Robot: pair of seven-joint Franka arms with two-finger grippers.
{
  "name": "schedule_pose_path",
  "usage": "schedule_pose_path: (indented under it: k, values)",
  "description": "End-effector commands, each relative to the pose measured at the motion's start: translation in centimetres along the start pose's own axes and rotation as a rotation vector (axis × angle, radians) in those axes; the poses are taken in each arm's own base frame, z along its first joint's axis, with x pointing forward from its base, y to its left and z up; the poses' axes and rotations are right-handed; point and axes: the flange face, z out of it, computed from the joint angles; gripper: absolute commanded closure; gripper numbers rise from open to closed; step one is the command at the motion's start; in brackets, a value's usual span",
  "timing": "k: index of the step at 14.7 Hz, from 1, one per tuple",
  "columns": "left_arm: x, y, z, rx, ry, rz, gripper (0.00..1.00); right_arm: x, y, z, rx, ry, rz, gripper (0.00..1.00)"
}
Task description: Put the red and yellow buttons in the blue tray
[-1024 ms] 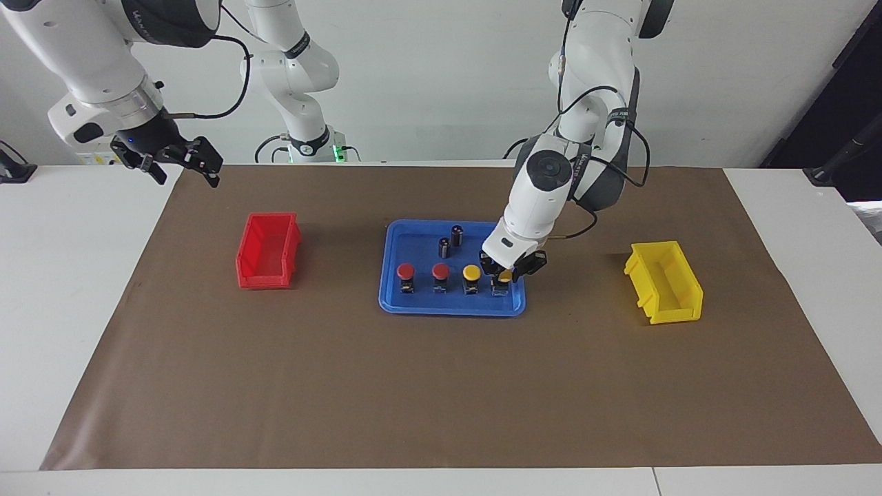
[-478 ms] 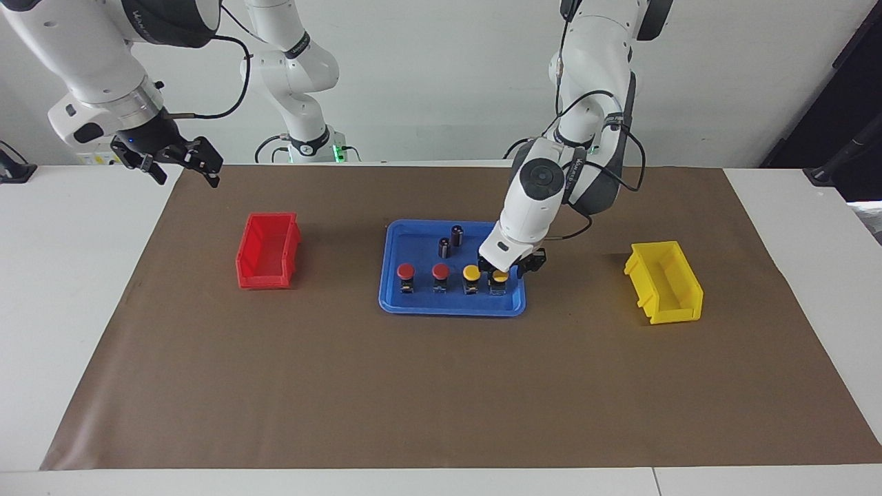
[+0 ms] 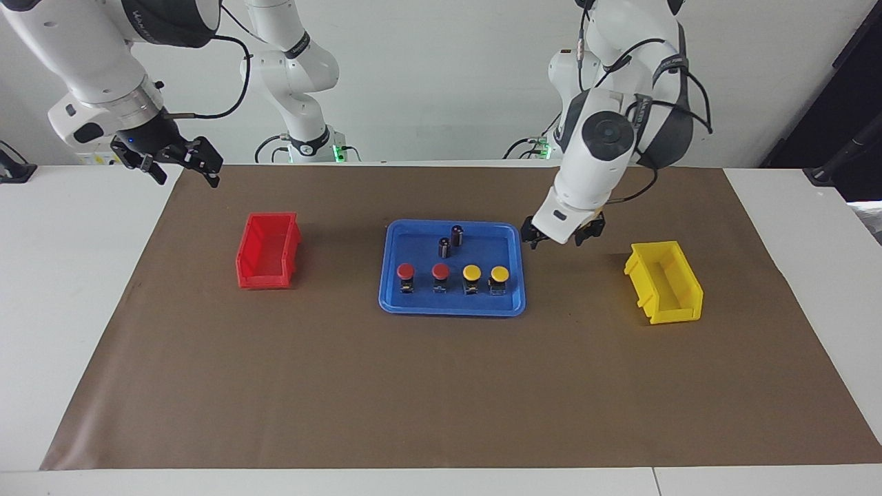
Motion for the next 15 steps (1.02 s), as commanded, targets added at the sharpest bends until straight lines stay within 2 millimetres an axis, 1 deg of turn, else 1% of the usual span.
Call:
schedule_pose_path:
  k: [1,2,3,5,6,7,9,12,13,15]
  values:
    - [-1.6,-8.0,-4.3,0.001,0.025,0.112,0.0,-0.3,0.0,0.1,-0.003,-0.003,-0.016,0.0]
    - [-2.3,-10.2,-5.7,-0.008,0.041,0.156,0.0,-0.4,0.0,0.0,-0.003,-0.003,-0.016,0.0]
    - [-2.8,-11.3,-6.8,-0.012,0.06,0.147,0.0,-0.4,0.1,0.0,-0.004,-0.002,-0.016,0.0]
    - [-4.1,-14.4,-8.7,-0.022,0.09,0.106,0.0,-0.4,0.0,0.0,-0.003,-0.001,-0.016,0.0]
    - [-5.0,-15.5,-9.7,-0.029,0.092,0.089,0.0,-0.4,0.0,0.0,-0.003,-0.003,-0.016,0.0]
    - [-5.3,-15.8,-9.9,-0.031,0.088,0.081,0.0,-0.4,0.0,0.0,-0.003,-0.002,-0.016,0.0]
    - [-6.0,-15.9,-11.8,-0.031,0.091,0.084,0.0,-0.4,0.0,-0.1,-0.003,0.0,-0.016,0.0]
    - [-6.8,-17.4,-12.9,-0.038,0.107,0.083,0.0,-0.4,0.0,0.0,-0.003,-0.002,-0.016,0.0]
    - [-6.9,-17.6,-13.2,-0.04,0.118,0.083,0.0,-0.4,0.0,0.0,-0.003,-0.001,-0.016,0.0]
    - [-6.6,-18.7,-13.3,-0.044,0.141,0.065,0.0,-0.4,0.0,-0.1,-0.003,0.0,-0.016,0.0]
